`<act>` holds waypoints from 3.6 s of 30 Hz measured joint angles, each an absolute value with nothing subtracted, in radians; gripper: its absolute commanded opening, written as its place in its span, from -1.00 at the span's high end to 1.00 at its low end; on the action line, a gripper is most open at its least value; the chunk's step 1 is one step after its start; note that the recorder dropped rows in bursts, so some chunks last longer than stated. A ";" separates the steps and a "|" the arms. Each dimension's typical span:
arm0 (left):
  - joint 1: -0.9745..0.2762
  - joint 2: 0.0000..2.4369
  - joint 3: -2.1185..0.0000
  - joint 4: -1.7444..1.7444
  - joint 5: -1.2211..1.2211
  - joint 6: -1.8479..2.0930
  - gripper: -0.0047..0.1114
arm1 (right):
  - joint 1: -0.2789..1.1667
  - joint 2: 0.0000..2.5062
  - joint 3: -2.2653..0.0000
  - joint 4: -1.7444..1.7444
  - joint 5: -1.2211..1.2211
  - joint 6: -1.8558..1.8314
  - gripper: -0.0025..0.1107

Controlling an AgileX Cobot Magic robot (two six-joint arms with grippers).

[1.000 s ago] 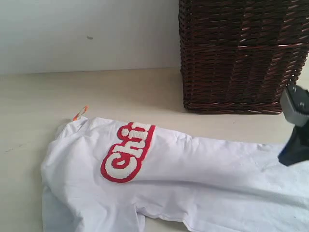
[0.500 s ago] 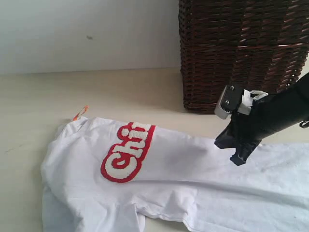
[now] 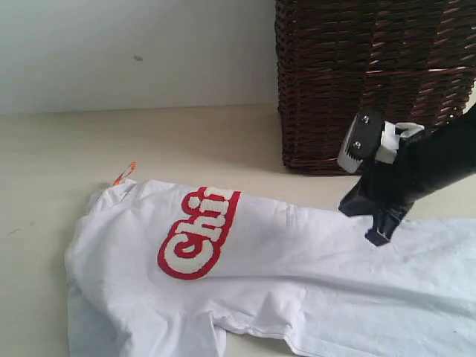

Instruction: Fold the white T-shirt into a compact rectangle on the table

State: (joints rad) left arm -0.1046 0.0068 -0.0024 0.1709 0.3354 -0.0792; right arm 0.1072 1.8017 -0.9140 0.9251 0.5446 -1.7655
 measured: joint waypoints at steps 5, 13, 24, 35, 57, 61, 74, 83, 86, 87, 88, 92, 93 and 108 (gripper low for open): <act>-0.105 0.007 -0.002 0.171 0.335 -0.079 0.87 | 0.107 1.855 -0.914 0.493 0.691 -1.467 0.91; -0.105 0.007 -0.002 0.171 0.335 -0.079 0.87 | 0.111 1.926 -0.925 0.351 0.534 -1.295 0.91; -0.105 0.007 -0.002 0.171 0.335 -0.079 0.87 | 0.111 1.961 -0.931 0.358 0.210 -1.271 0.63; -0.105 0.007 -0.002 0.171 0.335 -0.079 0.87 | 0.111 1.663 -0.913 0.737 0.271 -1.153 0.37; -0.105 0.007 -0.002 0.171 0.335 -0.079 0.87 | 0.065 0.714 -0.559 1.179 0.032 -1.109 0.96; -0.105 0.007 -0.002 0.171 0.335 -0.079 0.87 | 0.006 0.656 -0.470 1.178 0.035 -1.122 0.96; -0.105 0.007 -0.002 0.171 0.335 -0.079 0.87 | -0.203 0.379 -0.412 1.168 0.181 -1.128 0.96; -0.105 0.007 -0.002 0.171 0.335 -0.079 0.87 | -0.273 0.280 -0.412 0.737 0.519 -0.883 0.96; -0.105 0.007 -0.002 0.171 0.335 -0.079 0.87 | -0.274 0.280 -0.412 0.662 0.596 -0.721 0.96; -0.105 0.007 -0.002 0.171 0.335 -0.079 0.87 | -0.274 0.280 -0.412 0.649 0.619 -0.696 0.96; -0.105 0.007 -0.002 0.171 0.335 -0.079 0.87 | -0.274 0.278 -0.412 0.638 0.638 -0.680 0.96; -0.105 0.007 -0.002 0.171 0.335 -0.079 0.87 | -0.275 0.220 -0.395 0.543 0.681 -0.571 0.96; -0.105 0.007 -0.002 0.171 0.335 -0.079 0.87 | -0.275 0.160 -0.369 0.508 0.649 -0.534 0.96; -0.105 0.007 -0.002 0.171 0.336 -0.079 0.87 | -0.257 0.004 -0.097 0.629 0.568 -0.409 0.96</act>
